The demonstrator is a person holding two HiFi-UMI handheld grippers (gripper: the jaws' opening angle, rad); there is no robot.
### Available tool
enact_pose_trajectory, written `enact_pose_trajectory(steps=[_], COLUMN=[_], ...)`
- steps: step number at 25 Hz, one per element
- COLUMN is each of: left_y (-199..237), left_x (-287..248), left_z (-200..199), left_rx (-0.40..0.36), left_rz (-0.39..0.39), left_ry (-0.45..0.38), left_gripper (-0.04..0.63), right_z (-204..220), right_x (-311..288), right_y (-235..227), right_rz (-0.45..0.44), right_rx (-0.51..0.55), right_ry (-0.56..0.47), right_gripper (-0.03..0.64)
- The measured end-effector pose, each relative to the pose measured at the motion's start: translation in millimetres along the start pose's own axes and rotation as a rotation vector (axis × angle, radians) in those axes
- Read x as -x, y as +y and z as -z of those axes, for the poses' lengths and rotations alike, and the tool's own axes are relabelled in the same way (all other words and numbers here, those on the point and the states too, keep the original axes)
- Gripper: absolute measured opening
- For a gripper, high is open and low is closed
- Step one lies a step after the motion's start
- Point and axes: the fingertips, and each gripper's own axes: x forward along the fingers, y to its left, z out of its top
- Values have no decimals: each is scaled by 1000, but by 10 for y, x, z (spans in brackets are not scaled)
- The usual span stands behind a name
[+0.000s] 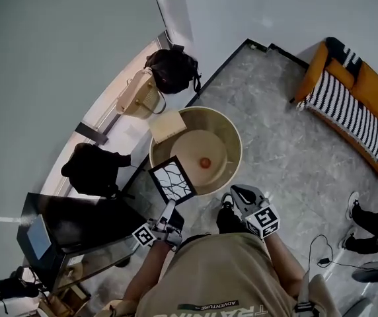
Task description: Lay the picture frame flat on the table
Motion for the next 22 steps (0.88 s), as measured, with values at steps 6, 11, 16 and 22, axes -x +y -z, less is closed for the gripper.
enact_pose_trajectory(steps=[6, 11, 16, 22], left_y=[133, 342, 642, 1212], left_x=[-643, -1035, -1244, -1299], left_z=[-175, -275, -377, -484], left_rx=[-13, -12, 12, 68], left_rz=[1, -12, -46, -100], left_ry=[-20, -54, -57, -24], left_gripper=[73, 74, 74, 74], right_z=[-108, -122, -103, 56], right_x=[-253, -485, -647, -702], right_y=[-478, -815, -937, -886], right_rz=[-52, -112, -113, -95], right_rx=[-2, 37, 37, -2], right_ry=[22, 56, 94, 159], right_gripper=[5, 5, 5, 5])
